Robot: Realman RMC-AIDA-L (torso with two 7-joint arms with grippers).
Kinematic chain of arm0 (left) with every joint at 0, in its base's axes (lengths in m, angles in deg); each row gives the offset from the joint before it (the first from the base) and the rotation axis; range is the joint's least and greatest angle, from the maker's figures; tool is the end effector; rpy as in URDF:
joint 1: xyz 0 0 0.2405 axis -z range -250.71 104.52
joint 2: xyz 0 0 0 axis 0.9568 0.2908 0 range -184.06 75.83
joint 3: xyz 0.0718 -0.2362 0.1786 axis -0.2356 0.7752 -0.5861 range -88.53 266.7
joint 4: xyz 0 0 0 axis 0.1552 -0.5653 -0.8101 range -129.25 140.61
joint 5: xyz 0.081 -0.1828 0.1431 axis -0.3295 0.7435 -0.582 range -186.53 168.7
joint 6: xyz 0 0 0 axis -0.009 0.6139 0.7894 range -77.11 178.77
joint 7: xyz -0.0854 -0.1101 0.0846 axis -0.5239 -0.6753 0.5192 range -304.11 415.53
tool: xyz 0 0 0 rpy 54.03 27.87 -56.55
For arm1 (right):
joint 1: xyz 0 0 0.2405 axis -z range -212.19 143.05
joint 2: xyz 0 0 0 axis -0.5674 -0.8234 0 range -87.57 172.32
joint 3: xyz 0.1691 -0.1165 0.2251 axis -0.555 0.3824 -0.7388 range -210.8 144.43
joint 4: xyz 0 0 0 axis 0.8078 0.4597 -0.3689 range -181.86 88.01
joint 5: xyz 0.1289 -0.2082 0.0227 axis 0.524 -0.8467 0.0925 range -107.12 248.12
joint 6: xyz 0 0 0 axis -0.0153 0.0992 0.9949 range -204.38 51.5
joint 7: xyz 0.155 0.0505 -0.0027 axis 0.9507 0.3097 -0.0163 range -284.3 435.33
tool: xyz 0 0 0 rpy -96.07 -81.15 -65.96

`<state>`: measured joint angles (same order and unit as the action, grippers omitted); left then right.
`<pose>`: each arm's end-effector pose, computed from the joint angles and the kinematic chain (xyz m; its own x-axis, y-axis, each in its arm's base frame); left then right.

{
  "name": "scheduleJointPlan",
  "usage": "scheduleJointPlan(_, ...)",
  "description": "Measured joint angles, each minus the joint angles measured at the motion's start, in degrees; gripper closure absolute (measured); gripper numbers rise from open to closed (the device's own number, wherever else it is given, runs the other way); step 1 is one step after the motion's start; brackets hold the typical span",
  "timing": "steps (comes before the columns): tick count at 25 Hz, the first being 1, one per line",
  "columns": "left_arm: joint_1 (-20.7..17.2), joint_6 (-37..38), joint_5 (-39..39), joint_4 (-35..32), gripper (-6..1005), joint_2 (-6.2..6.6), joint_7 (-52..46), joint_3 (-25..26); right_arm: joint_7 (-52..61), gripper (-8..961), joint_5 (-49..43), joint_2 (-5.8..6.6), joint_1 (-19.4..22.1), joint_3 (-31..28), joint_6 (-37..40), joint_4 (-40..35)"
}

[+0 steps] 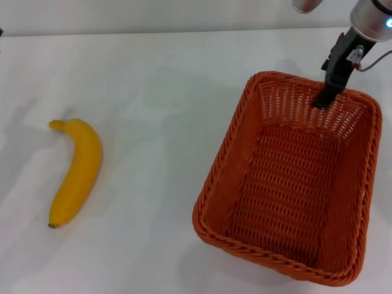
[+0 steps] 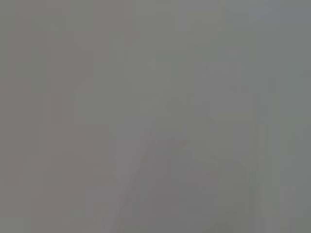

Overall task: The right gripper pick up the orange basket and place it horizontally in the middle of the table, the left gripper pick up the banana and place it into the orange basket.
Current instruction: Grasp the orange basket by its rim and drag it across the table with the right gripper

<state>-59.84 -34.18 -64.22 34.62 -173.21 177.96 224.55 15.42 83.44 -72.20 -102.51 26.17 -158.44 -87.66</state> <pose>-0.3850 0.3374 0.0503 0.4071 -0.1506 0.9009 0.7775 -0.4605 -0.4283 0.1464 0.5390 -0.0159 0.8073 -0.3256 0.4921 -0.1269 -0.9102 -0.3942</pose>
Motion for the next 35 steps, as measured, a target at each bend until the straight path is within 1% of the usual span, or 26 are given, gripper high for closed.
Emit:
scheduleJointPlan(6,-1.2,0.2,0.2,-0.1,111,0.00,0.0,0.1,-1.1,83,-0.8,0.29,-3.4,0.8,3.5,7.7)
scheduleJointPlan(11,-1.4,0.2,0.2,-0.2,115,0.00,0.0,0.1,-1.0,83,-1.7,-0.37,-3.9,2.3,4.1,9.1)
scheduleJointPlan(16,-1.3,0.2,0.2,-0.2,119,0.00,0.0,0.1,-0.1,83,-1.9,-0.47,-3.8,3.8,4.5,11.0)
scheduleJointPlan(21,-1.0,0.2,0.0,-0.2,123,0.00,0.0,0.1,0.4,83,-2.0,-0.46,-3.7,3.7,4.6,10.9)
scheduleJointPlan(26,-0.9,0.2,0.0,-0.3,126,0.00,0.0,0.1,0.4,144,-2.7,-0.42,-3.9,3.8,3.4,10.6)
scheduleJointPlan(32,-1.0,0.2,0.0,-0.4,131,0.00,0.4,-0.1,-0.1,373,-2.8,-0.35,-4.2,3.8,0.5,10.3)
scheduleJointPlan(35,-0.8,0.0,0.0,-1.2,133,0.00,1.4,-0.2,0.0,514,-2.8,-0.39,-4.3,3.7,-0.1,9.6)
